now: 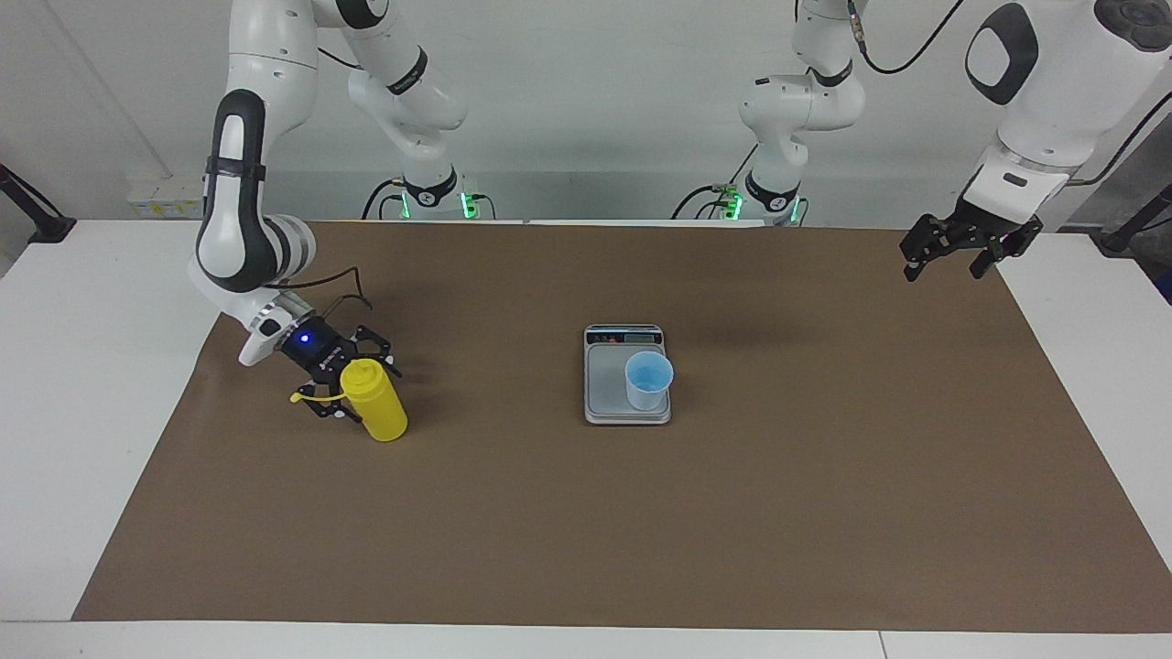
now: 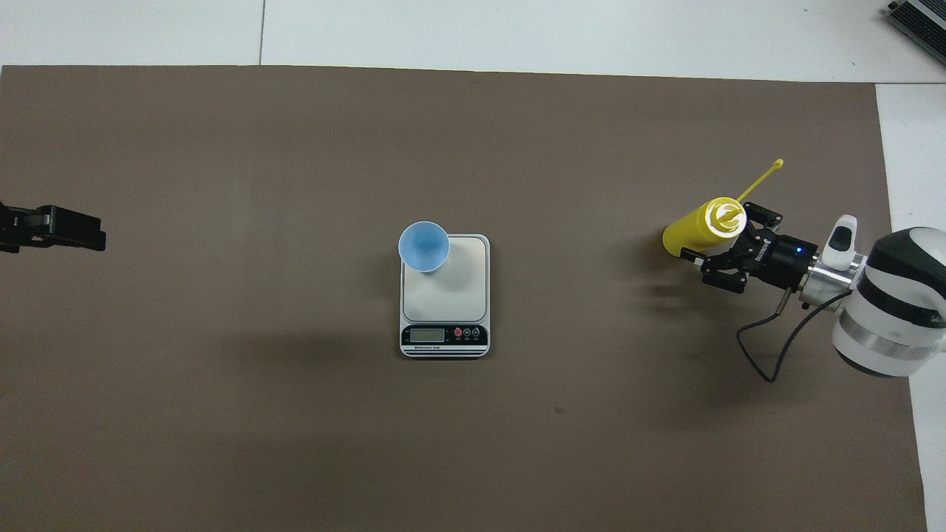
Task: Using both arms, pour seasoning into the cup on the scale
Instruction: 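Close the right gripper around the yellow bottle, then lift the yellow bottle with the right gripper toward the blue cup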
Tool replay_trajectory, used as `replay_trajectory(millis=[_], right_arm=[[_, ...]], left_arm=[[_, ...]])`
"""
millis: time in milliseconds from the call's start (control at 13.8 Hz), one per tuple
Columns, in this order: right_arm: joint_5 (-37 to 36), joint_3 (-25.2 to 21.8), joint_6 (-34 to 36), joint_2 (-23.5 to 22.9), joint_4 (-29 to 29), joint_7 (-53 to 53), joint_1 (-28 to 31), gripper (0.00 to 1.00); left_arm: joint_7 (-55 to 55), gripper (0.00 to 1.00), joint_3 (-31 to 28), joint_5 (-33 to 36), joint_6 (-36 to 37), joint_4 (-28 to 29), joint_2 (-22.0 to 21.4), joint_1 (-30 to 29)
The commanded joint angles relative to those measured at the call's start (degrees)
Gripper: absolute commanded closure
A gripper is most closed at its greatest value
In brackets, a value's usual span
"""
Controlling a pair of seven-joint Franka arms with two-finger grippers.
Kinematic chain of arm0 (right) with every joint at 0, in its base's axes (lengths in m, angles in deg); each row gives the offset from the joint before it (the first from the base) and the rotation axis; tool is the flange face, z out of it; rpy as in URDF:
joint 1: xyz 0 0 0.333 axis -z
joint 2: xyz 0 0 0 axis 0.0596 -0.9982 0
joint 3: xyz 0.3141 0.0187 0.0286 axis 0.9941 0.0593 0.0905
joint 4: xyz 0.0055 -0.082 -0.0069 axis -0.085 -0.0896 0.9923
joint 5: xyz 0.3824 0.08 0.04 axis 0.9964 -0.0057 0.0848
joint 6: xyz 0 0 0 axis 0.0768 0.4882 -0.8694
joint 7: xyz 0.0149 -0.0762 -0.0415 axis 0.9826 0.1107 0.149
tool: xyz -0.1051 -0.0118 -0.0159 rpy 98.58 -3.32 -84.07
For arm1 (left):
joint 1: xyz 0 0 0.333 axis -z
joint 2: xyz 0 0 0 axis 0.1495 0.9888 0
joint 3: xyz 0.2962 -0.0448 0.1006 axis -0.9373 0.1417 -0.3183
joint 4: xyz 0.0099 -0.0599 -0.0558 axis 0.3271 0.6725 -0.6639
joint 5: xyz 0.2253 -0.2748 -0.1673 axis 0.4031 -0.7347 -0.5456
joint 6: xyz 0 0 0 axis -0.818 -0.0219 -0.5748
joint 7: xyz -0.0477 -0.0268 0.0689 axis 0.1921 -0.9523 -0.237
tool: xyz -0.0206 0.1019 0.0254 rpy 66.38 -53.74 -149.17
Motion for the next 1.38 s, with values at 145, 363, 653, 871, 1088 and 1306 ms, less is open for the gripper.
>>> replay_trajectory(millis=[145, 363, 653, 871, 1088, 1306], right_arm=[[1.7, 0.6, -1.0, -1.1, 0.9, 1.1, 0.1, 0.12], [1.7, 0.6, -1.0, -1.1, 1.7, 1.1, 0.0, 0.56], [1.6, 0.6, -3.0, -0.4, 3.2, -2.0, -1.3, 0.65], [0.6, 0.6, -6.9, 1.1, 4.5, -8.5, -5.3, 0.65], [-2.3, 0.4, -11.4, 1.7, 7.3, -16.8, -9.8, 0.64], [-9.2, 0.4, -15.5, 1.7, 10.4, -25.9, -14.0, 0.64]], left_arm=[[-3.1, 0.0, 0.2, -0.4, -0.5, 0.0, -0.5, 0.7], [-2.7, 0.0, 0.2, -0.6, -0.5, 0.1, -0.5, 0.6], [-2.7, 0.0, 0.2, -0.6, -0.5, 0.2, -0.6, 0.6], [-2.6, 0.0, 0.2, -0.7, -0.5, 0.2, -0.6, 0.6], [-2.6, 0.0, 0.2, -0.8, -0.5, 0.3, -0.6, 0.6], [-2.5, 0.0, 0.2, -0.8, -0.5, 0.4, -0.7, 0.6]])
